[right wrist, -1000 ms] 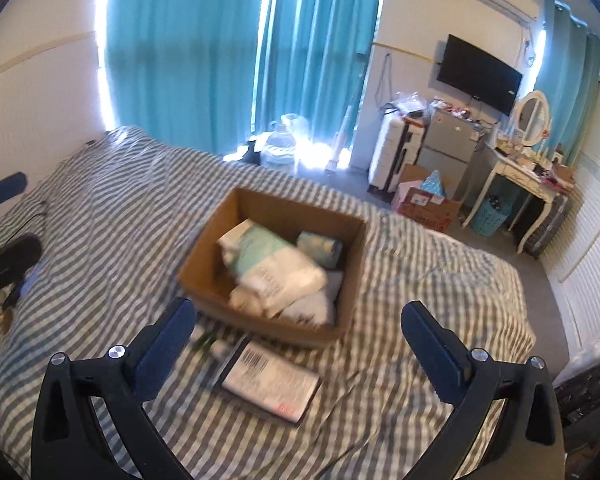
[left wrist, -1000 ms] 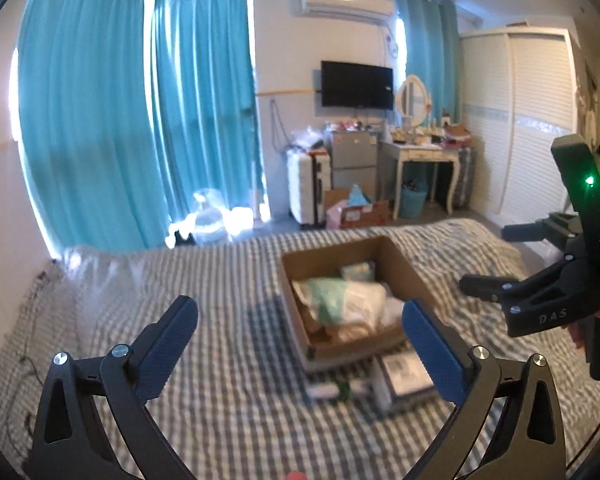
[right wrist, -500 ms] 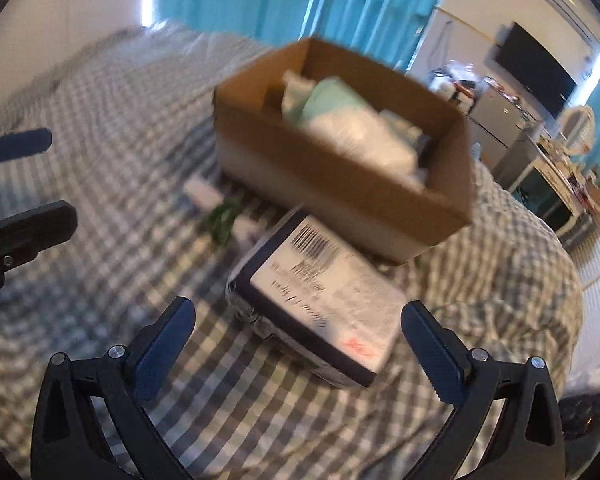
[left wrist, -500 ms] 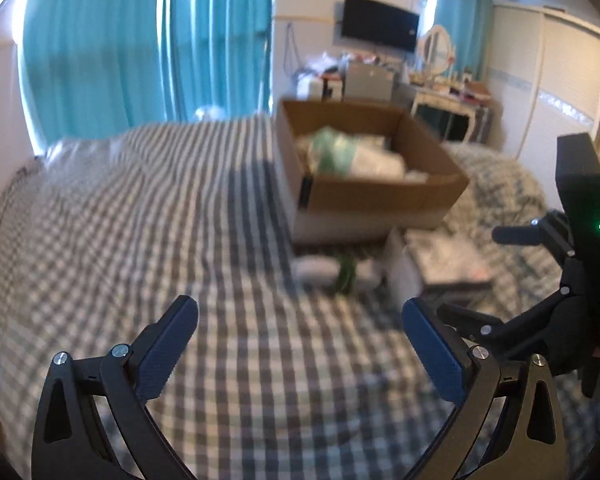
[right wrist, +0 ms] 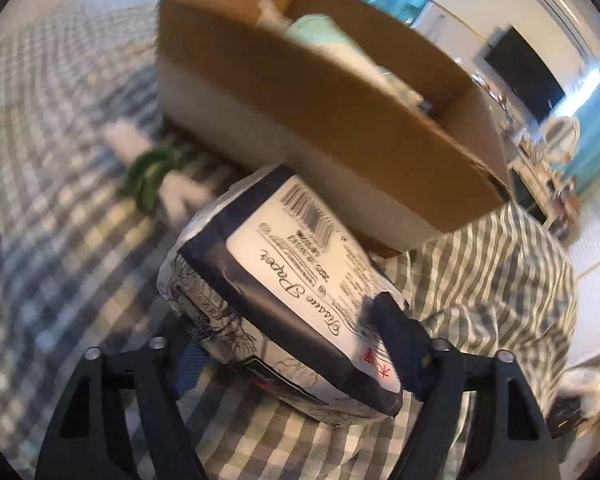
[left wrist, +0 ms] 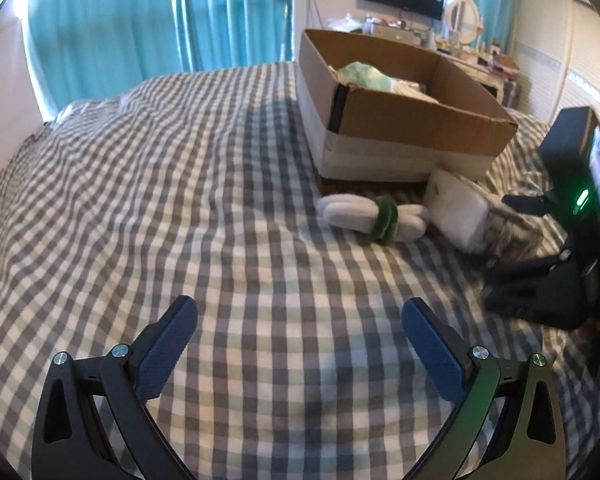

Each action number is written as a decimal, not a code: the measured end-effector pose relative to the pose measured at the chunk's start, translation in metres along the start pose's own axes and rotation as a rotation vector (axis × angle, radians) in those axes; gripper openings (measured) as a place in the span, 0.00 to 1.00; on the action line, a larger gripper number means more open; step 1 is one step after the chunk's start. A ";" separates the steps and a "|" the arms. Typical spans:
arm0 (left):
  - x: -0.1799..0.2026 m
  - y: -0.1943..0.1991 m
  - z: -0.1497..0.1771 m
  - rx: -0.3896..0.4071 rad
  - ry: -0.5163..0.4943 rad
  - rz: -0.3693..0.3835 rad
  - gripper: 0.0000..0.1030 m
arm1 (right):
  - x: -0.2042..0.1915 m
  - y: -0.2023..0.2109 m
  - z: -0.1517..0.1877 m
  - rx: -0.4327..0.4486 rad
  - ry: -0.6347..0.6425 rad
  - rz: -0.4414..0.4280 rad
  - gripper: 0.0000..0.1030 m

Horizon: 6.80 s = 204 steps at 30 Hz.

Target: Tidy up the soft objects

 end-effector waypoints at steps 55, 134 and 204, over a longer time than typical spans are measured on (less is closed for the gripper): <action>0.020 -0.028 -0.041 -0.077 0.007 0.077 0.31 | 0.145 0.054 0.024 0.016 -0.583 -0.008 0.42; -0.051 -0.012 -0.178 0.172 -0.107 -0.033 0.80 | 0.052 -0.023 -0.175 0.129 -0.281 -0.114 0.72; 0.060 0.136 -0.049 0.489 -0.125 -0.009 1.00 | 0.117 0.201 0.012 0.441 -0.593 0.001 1.00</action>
Point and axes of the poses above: each gripper's, at about its wrist camera, not at the fingertips, and y roughly against the way its jaws point, x to its right, z to its underside, the point moved 3 cm from there along -y, roughly the way its jaws point, and after that the axes turned 15 degrees about z, right-handed, at the moved point
